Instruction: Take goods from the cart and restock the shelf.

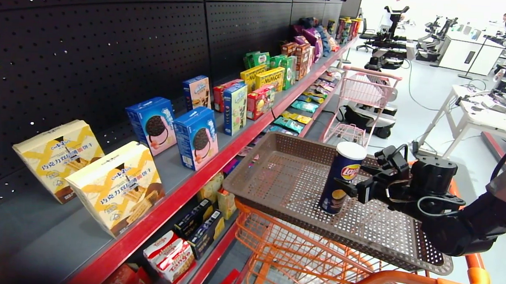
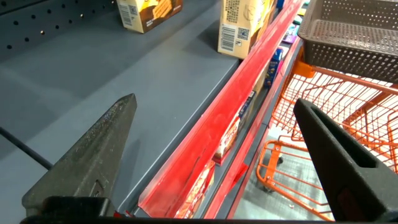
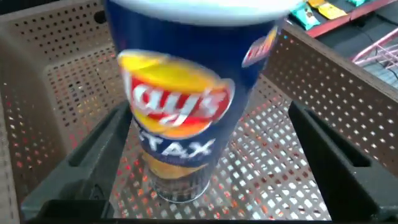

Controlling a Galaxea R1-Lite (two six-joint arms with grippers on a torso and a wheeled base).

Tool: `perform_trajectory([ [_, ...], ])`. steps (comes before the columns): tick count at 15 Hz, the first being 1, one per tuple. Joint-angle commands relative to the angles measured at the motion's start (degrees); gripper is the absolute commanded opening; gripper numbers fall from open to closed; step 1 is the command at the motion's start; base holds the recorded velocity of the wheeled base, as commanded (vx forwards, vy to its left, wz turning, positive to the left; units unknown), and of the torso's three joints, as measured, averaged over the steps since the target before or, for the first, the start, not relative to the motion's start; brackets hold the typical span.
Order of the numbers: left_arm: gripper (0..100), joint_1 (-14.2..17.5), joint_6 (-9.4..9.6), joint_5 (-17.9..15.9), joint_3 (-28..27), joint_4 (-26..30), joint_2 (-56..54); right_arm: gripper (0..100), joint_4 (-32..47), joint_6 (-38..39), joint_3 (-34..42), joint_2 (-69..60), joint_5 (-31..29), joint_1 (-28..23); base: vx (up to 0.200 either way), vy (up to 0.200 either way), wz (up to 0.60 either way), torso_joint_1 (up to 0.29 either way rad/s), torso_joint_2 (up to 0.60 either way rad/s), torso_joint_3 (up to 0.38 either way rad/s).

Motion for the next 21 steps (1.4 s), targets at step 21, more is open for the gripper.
perform_trajectory([
  [21,100,0.1,-0.04,0.0,0.0,0.0,0.0,100,-0.2,0.6,-11.1,7.8,0.4,2.2,0.0,0.0,0.0,0.0,0.0,0.0],
])
